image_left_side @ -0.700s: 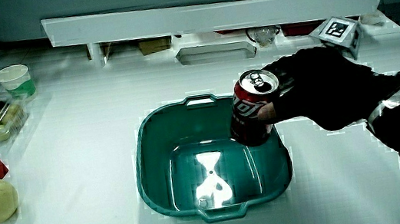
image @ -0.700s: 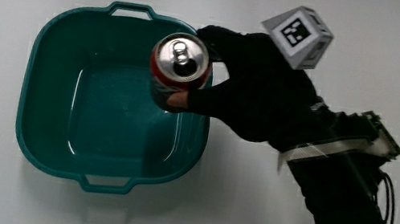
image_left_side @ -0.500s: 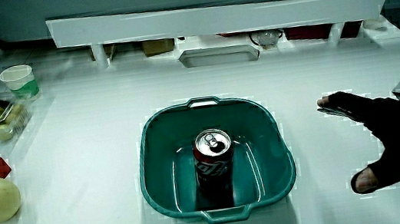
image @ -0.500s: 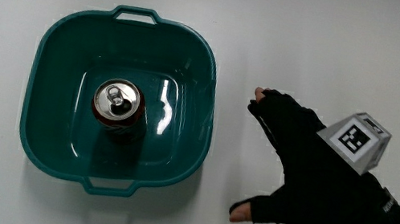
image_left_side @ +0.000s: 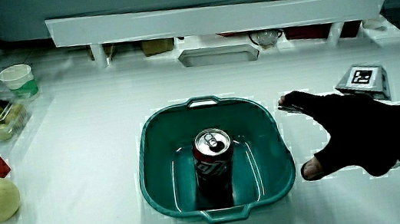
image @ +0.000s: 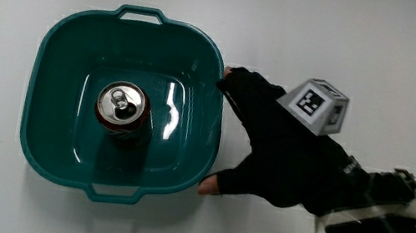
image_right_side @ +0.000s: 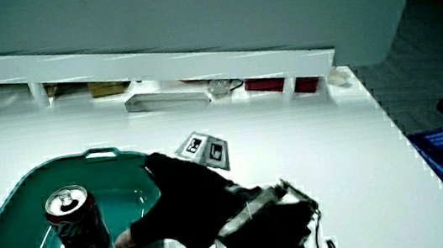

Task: Pick cola from plate

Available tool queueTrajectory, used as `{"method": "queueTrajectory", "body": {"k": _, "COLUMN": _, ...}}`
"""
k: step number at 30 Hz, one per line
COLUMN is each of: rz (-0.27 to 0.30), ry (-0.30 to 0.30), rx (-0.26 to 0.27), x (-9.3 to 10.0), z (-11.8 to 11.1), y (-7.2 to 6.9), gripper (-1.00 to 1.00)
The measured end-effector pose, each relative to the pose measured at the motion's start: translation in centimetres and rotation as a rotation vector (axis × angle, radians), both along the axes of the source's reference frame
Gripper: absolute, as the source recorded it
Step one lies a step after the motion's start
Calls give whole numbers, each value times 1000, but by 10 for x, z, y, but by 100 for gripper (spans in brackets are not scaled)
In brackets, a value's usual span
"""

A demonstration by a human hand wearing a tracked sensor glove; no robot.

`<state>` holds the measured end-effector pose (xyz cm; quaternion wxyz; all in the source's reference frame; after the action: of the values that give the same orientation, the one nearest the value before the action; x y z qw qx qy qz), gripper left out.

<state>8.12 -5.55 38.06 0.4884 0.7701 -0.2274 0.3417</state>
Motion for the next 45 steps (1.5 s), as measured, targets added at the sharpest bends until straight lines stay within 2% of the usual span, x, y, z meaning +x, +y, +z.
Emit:
{"method": "queueTrajectory", "body": {"k": 3, "rz": -23, "ry": -15, "rx": 20, "x": -10, "z": 4, "y": -3, "gripper": 0}}
{"method": "queueTrajectory", "body": {"k": 5, "rz": -39, "ry": 12, "rx": 17, "x": -18, "z": 4, "y": -4, "gripper": 0}}
{"method": "queueTrajectory", "body": {"k": 6, "rz": -41, "ry": -8, "rx": 17, "x": -21, "z": 5, "y": -5, "gripper": 0}}
{"method": "queueTrajectory", "body": {"k": 8, "rz": -62, "ry": 5, "rx": 30, "x": -29, "z": 8, "y": -6, "gripper": 0}}
{"method": "queueTrajectory", "body": {"k": 11, "rz": -77, "ry": 20, "rx": 18, "x": -40, "z": 13, "y": -8, "gripper": 0}}
{"method": "queueTrajectory", "body": {"k": 12, "rz": -94, "ry": 6, "rx": 142, "x": -44, "z": 16, "y": -9, "gripper": 0}}
{"method": "queueTrajectory", "body": {"k": 13, "rz": -91, "ry": -4, "rx": 132, "x": -47, "z": 17, "y": -10, "gripper": 0}}
{"method": "queueTrajectory", "body": {"k": 15, "rz": -108, "ry": 29, "rx": 147, "x": -54, "z": 18, "y": -12, "gripper": 0}}
{"method": "queueTrajectory", "body": {"k": 17, "rz": -105, "ry": 15, "rx": 135, "x": -60, "z": 18, "y": -13, "gripper": 0}}
{"method": "queueTrajectory", "body": {"k": 19, "rz": -130, "ry": 37, "rx": 148, "x": -66, "z": 20, "y": -14, "gripper": 0}}
{"method": "queueTrajectory", "body": {"k": 23, "rz": -138, "ry": 64, "rx": 147, "x": -77, "z": 24, "y": -15, "gripper": 0}}
{"method": "queueTrajectory", "body": {"k": 24, "rz": -149, "ry": 51, "rx": 144, "x": -79, "z": 23, "y": -15, "gripper": 0}}
{"method": "queueTrajectory", "body": {"k": 28, "rz": -146, "ry": 73, "rx": 147, "x": -85, "z": 29, "y": -16, "gripper": 0}}
{"method": "queueTrajectory", "body": {"k": 32, "rz": -146, "ry": 70, "rx": 124, "x": -90, "z": 33, "y": -17, "gripper": 0}}
{"method": "queueTrajectory", "body": {"k": 38, "rz": -138, "ry": 45, "rx": 148, "x": -93, "z": 29, "y": -17, "gripper": 0}}
{"method": "queueTrajectory", "body": {"k": 40, "rz": -124, "ry": 17, "rx": 158, "x": -93, "z": 27, "y": -18, "gripper": 0}}
{"method": "queueTrajectory", "body": {"k": 43, "rz": -114, "ry": 7, "rx": 153, "x": -92, "z": 29, "y": -18, "gripper": 0}}
{"method": "queueTrajectory", "body": {"k": 45, "rz": -106, "ry": -5, "rx": 174, "x": -91, "z": 30, "y": -19, "gripper": 8}}
